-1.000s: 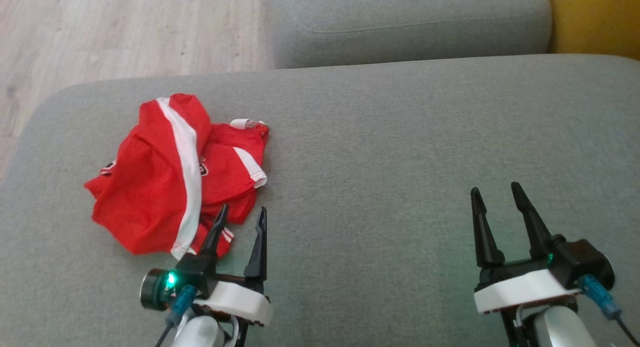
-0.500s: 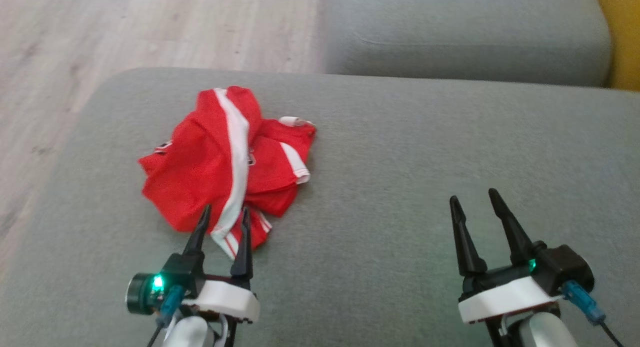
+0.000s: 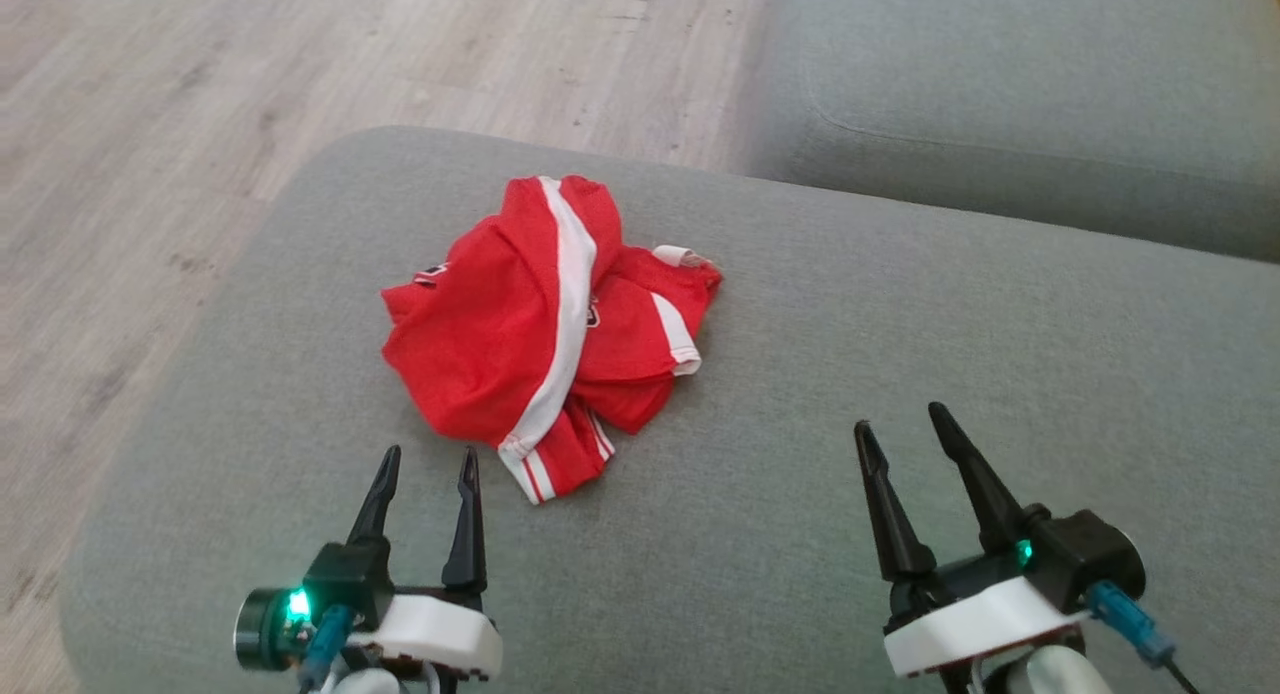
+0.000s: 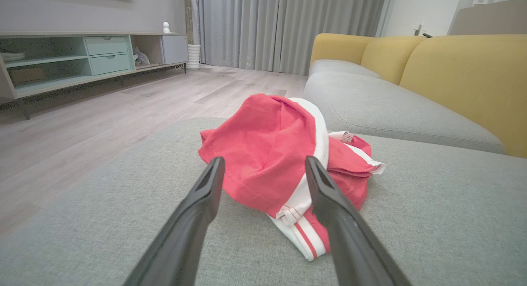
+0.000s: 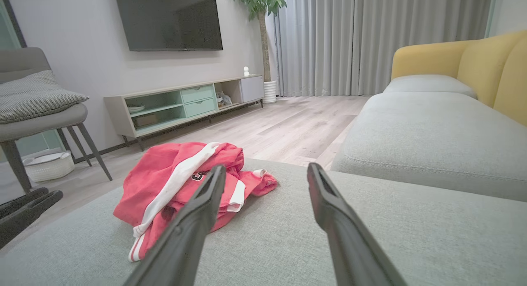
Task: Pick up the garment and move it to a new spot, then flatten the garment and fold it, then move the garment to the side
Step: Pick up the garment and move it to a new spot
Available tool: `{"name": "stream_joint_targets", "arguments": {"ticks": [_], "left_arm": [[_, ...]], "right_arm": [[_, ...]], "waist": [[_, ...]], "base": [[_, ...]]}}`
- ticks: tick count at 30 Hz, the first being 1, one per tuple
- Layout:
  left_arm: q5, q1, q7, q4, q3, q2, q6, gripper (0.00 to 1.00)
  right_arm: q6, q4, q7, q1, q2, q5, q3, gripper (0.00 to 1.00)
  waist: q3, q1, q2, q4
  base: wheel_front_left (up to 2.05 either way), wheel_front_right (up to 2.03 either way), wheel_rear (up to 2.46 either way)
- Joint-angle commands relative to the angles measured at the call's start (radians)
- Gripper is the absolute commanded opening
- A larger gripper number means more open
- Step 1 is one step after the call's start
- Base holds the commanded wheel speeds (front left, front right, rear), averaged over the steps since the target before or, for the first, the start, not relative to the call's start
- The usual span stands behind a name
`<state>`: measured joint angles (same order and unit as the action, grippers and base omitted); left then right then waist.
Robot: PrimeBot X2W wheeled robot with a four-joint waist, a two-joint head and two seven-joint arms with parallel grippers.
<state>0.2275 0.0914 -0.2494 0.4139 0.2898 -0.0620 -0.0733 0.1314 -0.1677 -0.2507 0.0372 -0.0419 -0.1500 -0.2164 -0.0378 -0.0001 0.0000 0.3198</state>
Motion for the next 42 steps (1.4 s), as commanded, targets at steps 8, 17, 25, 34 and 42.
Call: {"name": "stream_joint_targets", "arguments": {"ticks": [8, 17, 25, 34, 42], "left_arm": [[-0.019, 0.026, -0.012, -0.034, -0.038, -0.004, 0.001, 1.0], [-0.043, 0.159, 0.01, 0.008, -0.016, -0.049, 0.064, 1.0], [-0.026, 0.374, 0.164, 0.133, 0.012, -0.065, 0.14, 1.0], [-0.015, 0.482, 0.206, 0.279, 0.006, -0.086, 0.134, 1.0], [-0.004, 0.514, 0.147, 0.337, 0.007, -0.092, 0.142, 0.0]], "right_arm": [[-0.001, 0.038, -0.011, -0.018, -0.008, -0.018, -0.033, 1.0], [-0.001, 0.03, -0.011, -0.043, -0.008, -0.006, -0.032, 1.0], [-0.001, 0.029, -0.011, -0.089, -0.008, 0.01, -0.027, 1.0], [-0.001, 0.018, -0.011, -0.128, -0.008, 0.013, -0.013, 1.0], [-0.001, 0.013, -0.011, -0.133, -0.008, 0.01, -0.004, 1.0]], "waist": [[0.003, 0.0001, 0.0, 0.039], [0.065, 0.0001, 0.0, -0.011], [0.155, 0.0001, 0.0, -0.099], [0.223, 0.0001, 0.0, -0.166], [0.226, 0.0001, 0.0, -0.175]], "base": [[0.0, 0.0, 0.0], [0.0, 0.0, 0.0], [0.0, 0.0, 0.0], [0.0, 0.0, 0.0], [0.0, 0.0, 0.0]]}}
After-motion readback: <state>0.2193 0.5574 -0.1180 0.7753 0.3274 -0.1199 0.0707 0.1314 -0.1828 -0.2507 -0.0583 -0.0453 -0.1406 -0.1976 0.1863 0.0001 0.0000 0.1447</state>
